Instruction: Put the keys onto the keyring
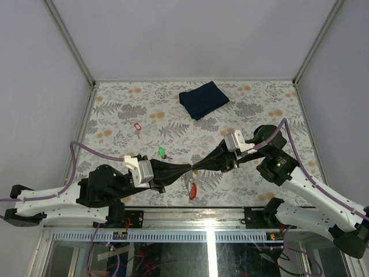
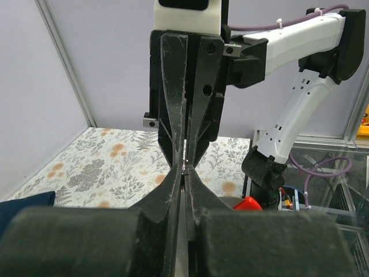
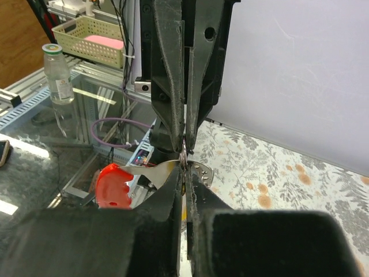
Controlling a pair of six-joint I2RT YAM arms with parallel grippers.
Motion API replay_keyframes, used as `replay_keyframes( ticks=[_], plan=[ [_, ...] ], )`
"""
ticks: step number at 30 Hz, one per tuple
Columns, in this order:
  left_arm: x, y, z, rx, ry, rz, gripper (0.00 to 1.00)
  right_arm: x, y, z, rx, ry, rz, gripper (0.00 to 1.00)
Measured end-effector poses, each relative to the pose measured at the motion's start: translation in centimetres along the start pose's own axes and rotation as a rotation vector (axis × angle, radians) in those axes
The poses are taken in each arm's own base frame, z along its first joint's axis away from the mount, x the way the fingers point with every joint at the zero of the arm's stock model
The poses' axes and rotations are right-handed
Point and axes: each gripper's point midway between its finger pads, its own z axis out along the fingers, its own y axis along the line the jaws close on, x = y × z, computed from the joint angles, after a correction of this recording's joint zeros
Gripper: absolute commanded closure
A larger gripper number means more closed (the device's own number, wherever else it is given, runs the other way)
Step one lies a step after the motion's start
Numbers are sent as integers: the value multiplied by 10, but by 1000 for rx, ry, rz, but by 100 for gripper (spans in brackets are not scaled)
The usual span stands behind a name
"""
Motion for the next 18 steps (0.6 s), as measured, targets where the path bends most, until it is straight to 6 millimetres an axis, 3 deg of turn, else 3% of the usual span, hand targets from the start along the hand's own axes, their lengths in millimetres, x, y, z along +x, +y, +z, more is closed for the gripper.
replay_keyframes(
  ticks=[4,8,12,18],
  plan=[
    [-1,2,1,-11,9,1,96,-4,-4,-3,35,56,-6,100],
    [-6,6,3,-29,22,8,81,-12,-10,-10,87,130,-23,100],
    [-14,10,5,-39,44,19,73,-13,-14,-23,149,240,-19,100],
    [-16,20,7,-83,114,40,49,-8,-31,-38,232,440,77,100]
  ],
)
